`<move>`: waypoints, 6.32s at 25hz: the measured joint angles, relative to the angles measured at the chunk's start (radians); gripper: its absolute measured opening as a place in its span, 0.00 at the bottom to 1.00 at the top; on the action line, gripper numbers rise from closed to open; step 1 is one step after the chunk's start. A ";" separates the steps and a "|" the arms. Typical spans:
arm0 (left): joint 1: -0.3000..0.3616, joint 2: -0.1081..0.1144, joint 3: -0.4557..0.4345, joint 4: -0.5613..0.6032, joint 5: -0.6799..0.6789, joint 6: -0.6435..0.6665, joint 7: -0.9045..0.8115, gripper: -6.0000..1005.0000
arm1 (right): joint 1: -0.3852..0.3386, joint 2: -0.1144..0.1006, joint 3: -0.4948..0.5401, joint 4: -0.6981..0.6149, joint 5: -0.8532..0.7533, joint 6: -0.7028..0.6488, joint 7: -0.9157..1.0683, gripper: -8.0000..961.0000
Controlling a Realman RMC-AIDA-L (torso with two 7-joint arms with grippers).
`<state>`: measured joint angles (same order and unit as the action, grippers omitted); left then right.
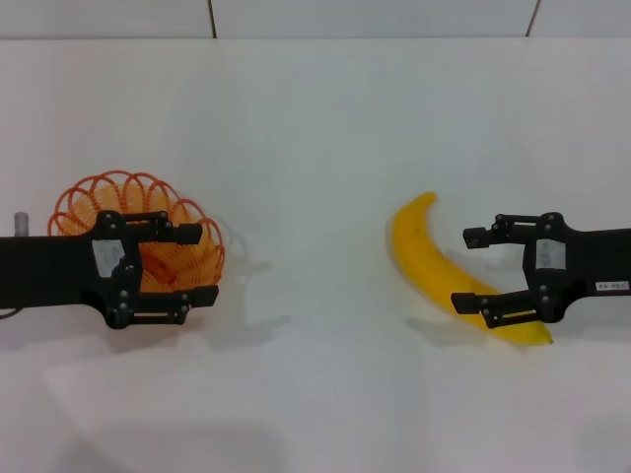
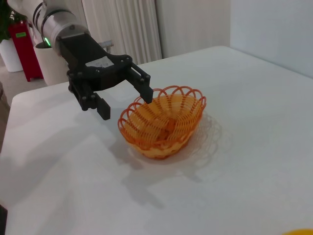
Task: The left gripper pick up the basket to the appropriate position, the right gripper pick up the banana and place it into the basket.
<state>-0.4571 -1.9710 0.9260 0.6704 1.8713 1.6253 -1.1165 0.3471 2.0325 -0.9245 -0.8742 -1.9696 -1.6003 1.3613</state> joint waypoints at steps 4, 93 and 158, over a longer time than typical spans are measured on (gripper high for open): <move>0.000 -0.004 0.000 0.000 0.000 0.000 0.003 0.75 | 0.000 0.000 0.000 0.001 0.000 0.000 -0.002 0.92; -0.234 0.043 -0.133 0.028 0.611 -0.409 -0.758 0.60 | 0.043 0.000 -0.002 0.075 -0.040 0.057 0.003 0.92; -0.235 -0.040 -0.147 -0.049 0.195 -0.547 -0.587 0.07 | 0.077 0.000 -0.002 0.125 -0.078 0.069 -0.004 0.92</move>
<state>-0.6921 -2.0110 0.7791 0.6217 2.0665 1.0787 -1.7032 0.4237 2.0325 -0.9265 -0.7495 -2.0474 -1.5309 1.3576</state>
